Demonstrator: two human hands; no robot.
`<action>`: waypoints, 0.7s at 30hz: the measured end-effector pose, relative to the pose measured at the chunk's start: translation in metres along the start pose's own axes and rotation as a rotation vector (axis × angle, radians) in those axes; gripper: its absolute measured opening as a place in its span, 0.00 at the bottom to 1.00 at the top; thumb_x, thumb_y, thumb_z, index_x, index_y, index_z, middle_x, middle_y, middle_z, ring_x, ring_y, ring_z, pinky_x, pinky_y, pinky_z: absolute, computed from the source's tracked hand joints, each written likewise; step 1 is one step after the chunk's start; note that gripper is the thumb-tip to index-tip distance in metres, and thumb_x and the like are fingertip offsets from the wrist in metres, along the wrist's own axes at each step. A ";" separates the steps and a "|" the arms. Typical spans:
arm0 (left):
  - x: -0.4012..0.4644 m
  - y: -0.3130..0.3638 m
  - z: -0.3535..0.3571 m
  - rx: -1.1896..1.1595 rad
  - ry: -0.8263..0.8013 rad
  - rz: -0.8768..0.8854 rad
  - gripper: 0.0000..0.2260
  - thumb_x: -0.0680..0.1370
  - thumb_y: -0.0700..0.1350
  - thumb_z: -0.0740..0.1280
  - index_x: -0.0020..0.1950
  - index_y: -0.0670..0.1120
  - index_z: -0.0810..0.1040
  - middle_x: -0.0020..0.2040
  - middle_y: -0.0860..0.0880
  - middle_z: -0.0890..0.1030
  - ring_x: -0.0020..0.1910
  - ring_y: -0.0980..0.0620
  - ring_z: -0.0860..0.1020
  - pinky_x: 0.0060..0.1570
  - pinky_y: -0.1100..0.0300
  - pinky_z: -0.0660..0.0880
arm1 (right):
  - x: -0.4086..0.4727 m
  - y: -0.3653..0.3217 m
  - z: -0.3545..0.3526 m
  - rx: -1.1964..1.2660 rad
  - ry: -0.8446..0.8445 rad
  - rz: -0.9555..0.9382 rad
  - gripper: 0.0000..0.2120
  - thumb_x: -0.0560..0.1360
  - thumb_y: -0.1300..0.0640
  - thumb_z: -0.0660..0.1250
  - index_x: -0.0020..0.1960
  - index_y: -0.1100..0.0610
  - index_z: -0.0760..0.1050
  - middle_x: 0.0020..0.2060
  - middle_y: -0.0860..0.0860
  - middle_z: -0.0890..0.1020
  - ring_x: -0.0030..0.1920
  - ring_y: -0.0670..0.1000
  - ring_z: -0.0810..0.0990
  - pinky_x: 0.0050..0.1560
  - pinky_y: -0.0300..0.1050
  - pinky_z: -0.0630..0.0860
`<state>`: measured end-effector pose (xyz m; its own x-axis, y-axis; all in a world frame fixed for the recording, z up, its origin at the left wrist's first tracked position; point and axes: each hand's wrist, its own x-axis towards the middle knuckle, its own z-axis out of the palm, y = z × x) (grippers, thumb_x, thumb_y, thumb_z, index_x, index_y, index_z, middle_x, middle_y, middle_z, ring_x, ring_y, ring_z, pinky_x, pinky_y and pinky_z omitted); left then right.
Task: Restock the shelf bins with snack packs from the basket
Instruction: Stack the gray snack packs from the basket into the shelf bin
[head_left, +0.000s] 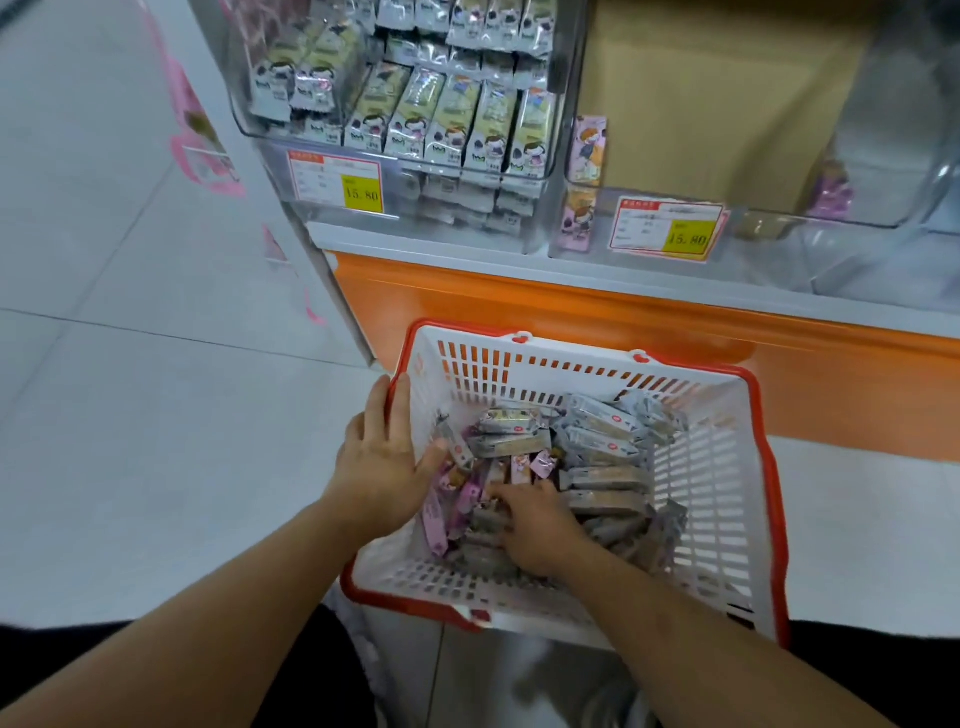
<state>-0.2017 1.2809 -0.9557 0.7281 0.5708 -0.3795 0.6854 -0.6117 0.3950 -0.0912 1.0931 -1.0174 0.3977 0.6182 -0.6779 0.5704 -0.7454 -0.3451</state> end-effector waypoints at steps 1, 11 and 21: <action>0.001 -0.001 0.001 0.017 0.012 -0.002 0.38 0.81 0.68 0.53 0.81 0.56 0.34 0.83 0.53 0.41 0.81 0.38 0.52 0.77 0.35 0.58 | 0.001 0.000 0.002 0.010 0.018 0.007 0.30 0.78 0.58 0.67 0.78 0.46 0.67 0.69 0.53 0.78 0.67 0.62 0.69 0.66 0.58 0.73; 0.001 0.005 -0.012 0.152 -0.064 -0.057 0.39 0.81 0.70 0.49 0.82 0.55 0.32 0.84 0.51 0.38 0.83 0.41 0.42 0.79 0.36 0.44 | -0.032 -0.012 -0.040 0.262 0.042 -0.042 0.34 0.73 0.74 0.67 0.74 0.47 0.74 0.60 0.46 0.80 0.57 0.51 0.78 0.48 0.53 0.81; -0.027 0.103 -0.151 -0.368 -0.350 0.095 0.17 0.80 0.59 0.69 0.52 0.45 0.84 0.47 0.51 0.86 0.47 0.52 0.84 0.46 0.54 0.81 | -0.133 -0.067 -0.206 0.221 0.275 -0.343 0.37 0.70 0.76 0.70 0.75 0.51 0.73 0.55 0.46 0.83 0.60 0.46 0.79 0.58 0.39 0.76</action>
<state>-0.1497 1.2857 -0.7784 0.7845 0.2659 -0.5603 0.6194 -0.3825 0.6856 -0.0347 1.1121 -0.7701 0.4056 0.8583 -0.3143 0.5477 -0.5035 -0.6682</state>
